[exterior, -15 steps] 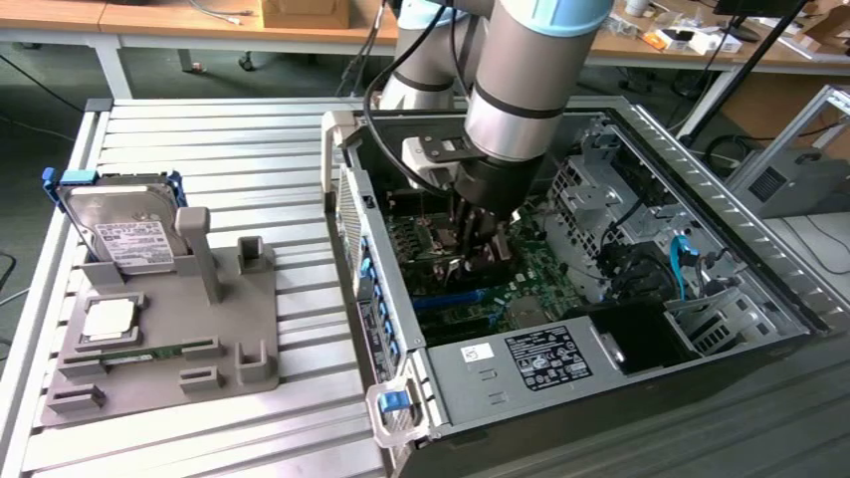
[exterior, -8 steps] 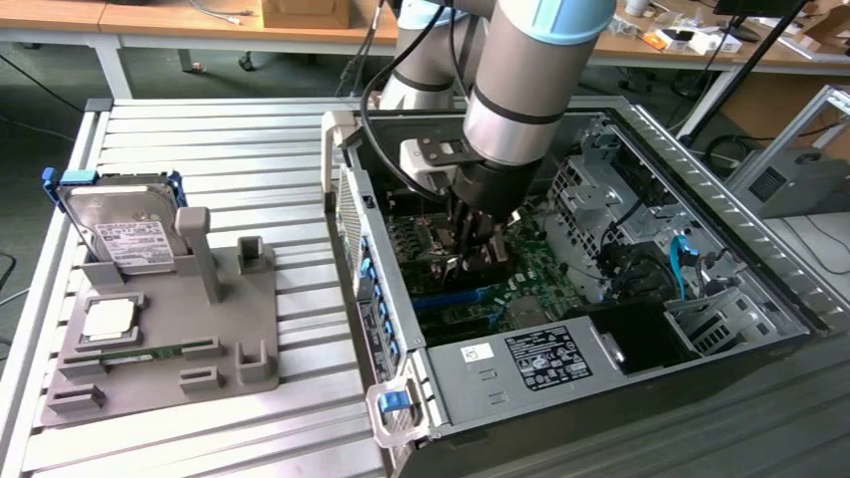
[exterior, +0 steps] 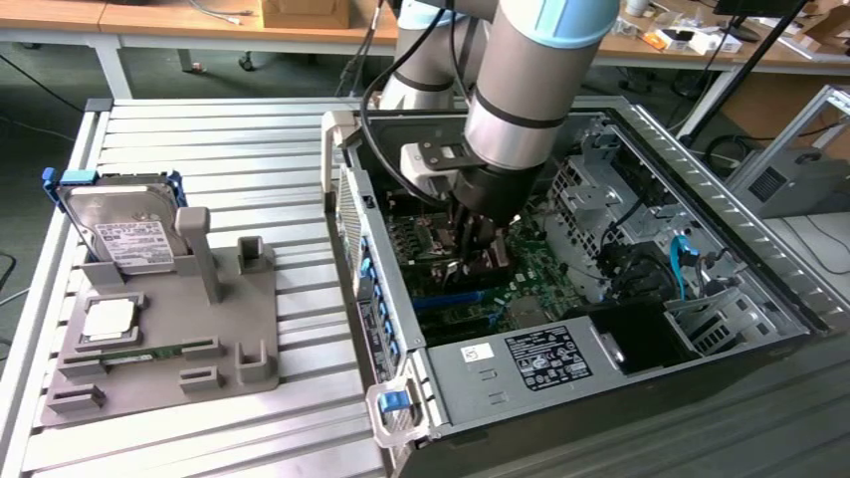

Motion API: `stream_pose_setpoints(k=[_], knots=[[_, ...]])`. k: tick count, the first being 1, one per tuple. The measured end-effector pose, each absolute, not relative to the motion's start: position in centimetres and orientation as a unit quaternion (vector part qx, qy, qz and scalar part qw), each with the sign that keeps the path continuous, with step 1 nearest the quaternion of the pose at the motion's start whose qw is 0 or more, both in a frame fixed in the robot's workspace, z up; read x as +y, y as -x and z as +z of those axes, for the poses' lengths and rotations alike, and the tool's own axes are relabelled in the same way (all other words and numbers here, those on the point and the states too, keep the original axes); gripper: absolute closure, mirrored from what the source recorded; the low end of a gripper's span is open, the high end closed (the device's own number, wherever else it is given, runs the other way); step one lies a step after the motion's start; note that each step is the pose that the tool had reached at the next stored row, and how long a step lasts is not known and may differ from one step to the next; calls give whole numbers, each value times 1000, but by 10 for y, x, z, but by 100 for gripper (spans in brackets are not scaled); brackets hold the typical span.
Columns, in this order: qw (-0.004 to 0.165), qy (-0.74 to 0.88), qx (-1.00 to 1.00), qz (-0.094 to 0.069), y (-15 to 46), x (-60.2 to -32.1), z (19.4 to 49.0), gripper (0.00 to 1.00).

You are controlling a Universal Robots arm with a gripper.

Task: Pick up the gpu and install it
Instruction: 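Insert the gpu into the slot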

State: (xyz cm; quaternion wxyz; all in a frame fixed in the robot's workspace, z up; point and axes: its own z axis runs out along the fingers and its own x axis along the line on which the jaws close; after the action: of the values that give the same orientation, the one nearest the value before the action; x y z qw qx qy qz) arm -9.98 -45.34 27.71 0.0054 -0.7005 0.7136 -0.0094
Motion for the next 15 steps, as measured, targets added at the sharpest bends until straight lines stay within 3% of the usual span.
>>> stream_pose_setpoints(k=[15], knots=[[8, 699, 715, -7, 101, -454, 272, 73]])
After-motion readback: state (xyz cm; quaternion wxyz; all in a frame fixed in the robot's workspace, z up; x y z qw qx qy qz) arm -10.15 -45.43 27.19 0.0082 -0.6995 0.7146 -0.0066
